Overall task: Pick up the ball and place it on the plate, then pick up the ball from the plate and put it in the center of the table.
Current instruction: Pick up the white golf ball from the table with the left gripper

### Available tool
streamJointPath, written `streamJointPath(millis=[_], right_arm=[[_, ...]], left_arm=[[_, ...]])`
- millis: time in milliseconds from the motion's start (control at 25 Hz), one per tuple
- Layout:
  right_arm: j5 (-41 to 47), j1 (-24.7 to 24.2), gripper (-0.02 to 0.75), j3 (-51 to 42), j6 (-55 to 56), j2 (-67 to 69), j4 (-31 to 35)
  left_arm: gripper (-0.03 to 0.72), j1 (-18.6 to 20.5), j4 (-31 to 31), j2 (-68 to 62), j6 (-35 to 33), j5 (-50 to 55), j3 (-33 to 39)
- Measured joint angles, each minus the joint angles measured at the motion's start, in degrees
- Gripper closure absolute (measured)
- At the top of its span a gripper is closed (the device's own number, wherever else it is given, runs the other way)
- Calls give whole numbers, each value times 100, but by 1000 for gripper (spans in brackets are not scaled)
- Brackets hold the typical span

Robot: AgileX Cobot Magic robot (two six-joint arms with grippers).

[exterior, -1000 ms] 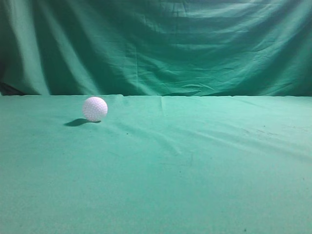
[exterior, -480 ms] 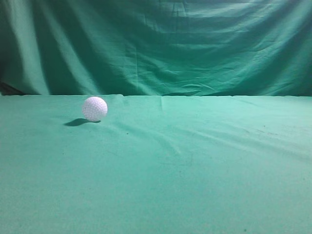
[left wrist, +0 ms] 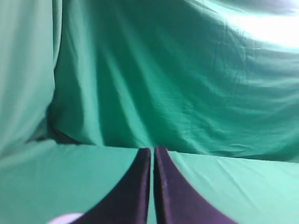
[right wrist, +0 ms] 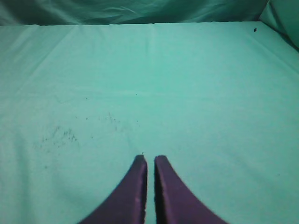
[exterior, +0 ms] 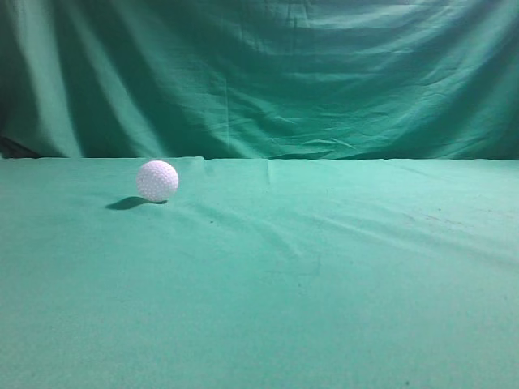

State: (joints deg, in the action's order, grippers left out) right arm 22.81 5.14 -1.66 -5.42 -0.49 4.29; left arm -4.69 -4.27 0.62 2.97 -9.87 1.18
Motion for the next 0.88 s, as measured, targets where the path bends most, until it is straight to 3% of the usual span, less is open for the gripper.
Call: streamJointPath(millis=[200,360,600,720,800,880], right_arm=[[0,0,689,0,0,0,0],[0,0,689,0,0,0,0],[0,0,689,0,0,0,0],[0,0,689,0,0,0,0],[0,0,689,0,0,0,0],[0,0,689,0,0,0,0]], left_arm=[[688,0,-59,-446,800,1143,-837],[688,0,-88,-1471,878,2487,-1695],[688,0,-124,-2834,887,2610,-1973],[688,0,-465,-3325,965,2582,-1986],[688,0,-732,-3616,705,2716,-2140],[688,-35,-1032,-3986,-27,3108,-2554]])
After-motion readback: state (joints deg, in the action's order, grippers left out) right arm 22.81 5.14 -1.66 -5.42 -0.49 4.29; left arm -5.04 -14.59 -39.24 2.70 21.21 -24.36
